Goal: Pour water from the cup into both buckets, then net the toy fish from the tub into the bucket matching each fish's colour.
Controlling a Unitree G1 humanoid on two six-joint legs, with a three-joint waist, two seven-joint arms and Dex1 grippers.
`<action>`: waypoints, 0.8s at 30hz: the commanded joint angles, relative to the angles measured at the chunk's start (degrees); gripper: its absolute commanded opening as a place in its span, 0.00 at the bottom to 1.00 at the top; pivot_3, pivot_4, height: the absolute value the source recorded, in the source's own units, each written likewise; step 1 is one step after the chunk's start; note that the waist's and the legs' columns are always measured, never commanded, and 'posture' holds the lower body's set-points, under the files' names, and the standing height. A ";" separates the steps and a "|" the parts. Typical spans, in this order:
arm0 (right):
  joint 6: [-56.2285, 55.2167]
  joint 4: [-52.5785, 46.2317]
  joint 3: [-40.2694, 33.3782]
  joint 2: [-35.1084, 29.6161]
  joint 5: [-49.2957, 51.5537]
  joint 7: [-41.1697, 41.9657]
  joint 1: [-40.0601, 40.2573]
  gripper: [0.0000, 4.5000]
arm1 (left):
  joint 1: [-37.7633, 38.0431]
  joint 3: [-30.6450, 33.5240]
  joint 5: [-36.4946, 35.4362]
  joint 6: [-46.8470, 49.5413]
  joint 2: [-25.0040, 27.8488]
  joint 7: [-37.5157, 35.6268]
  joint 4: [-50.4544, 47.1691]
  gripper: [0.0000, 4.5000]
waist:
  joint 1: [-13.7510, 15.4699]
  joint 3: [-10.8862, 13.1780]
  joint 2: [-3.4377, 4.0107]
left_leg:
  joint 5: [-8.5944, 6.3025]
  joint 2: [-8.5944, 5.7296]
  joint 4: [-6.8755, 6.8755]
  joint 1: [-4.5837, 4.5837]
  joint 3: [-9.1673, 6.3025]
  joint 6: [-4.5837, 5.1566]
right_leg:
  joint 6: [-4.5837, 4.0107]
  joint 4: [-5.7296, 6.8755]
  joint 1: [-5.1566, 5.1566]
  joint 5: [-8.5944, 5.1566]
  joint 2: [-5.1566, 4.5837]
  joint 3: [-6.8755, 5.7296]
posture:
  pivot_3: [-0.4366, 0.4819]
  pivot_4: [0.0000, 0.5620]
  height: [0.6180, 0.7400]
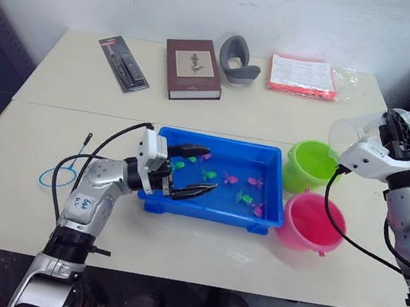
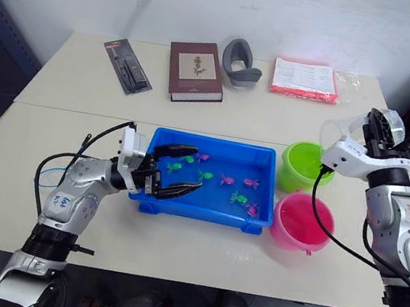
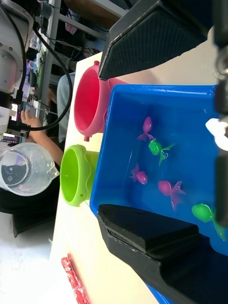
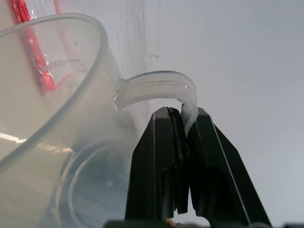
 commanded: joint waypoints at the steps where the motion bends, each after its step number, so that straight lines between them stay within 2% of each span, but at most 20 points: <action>1: -0.32 -2.37 -4.09 1.77 2.91 -0.49 0.75 0.00 | -1.11 0.20 -0.46 -0.92 -0.17 -0.55 -0.78 1.00 | -0.01 0.00 0.00 | 0.00 0.00 0.00 0.00 0.00 0.00 | 0.00 0.00 0.00 0.00 0.00 0.00 | 0.48 0.27 1.00; 5: 4.95 -6.76 -11.17 9.29 14.62 3.30 1.71 0.00 | -1.13 0.06 -0.41 -0.99 -0.01 -1.08 -0.73 1.00 | -0.01 0.00 0.00 | 0.01 0.03 0.03 0.00 -0.01 -0.01 | 0.00 0.02 0.01 0.00 0.06 0.00 | 0.48 0.27 1.00; 9: 12.83 -12.79 -22.64 17.65 33.48 9.75 3.42 0.00 | -0.64 1.07 -3.99 2.17 0.77 -2.98 -2.75 1.00 | 0.21 0.00 0.00 | 0.01 0.02 0.10 -0.02 -0.06 0.00 | -0.01 0.07 0.01 0.00 0.06 -0.01 | 0.48 0.27 1.00; 13: 21.84 -17.12 -36.67 24.32 53.40 12.44 5.23 0.00 | 0.87 1.86 -6.90 5.91 4.55 -6.40 -5.79 1.00 | 0.11 0.00 0.01 | 0.00 0.05 0.26 -0.16 -0.21 0.00 | -0.01 0.08 0.02 0.01 0.06 -0.05 | 0.48 0.27 1.00; 15: 26.74 -17.31 -40.68 25.80 60.10 13.53 7.42 0.00 | 1.59 1.90 -7.37 6.70 6.17 -7.68 -6.53 1.00 | 0.18 -0.01 0.01 | 0.00 0.02 0.28 -0.16 -0.24 0.01 | -0.01 0.14 0.03 0.01 0.04 -0.05 | 0.48 0.27 1.00; 19: 30.05 -14.58 -43.39 29.39 68.04 14.69 11.52 0.00 | 2.91 1.80 -8.17 7.84 8.18 -9.75 -7.83 1.00 | -0.05 -0.01 0.02 | -0.01 0.02 0.31 -0.10 -0.23 0.05 | -0.03 0.21 0.08 0.02 0.04 0.01 | 0.48 0.27 1.00; 24: 24.40 -8.09 -41.32 33.22 67.50 13.51 12.34 0.00 | 4.00 2.01 -7.33 7.85 9.71 -10.88 -8.25 1.00 | -0.47 -0.02 0.04 | -0.02 0.02 0.31 0.14 0.04 0.07 | -0.04 0.29 0.05 0.03 0.05 0.30 | 0.48 0.27 1.00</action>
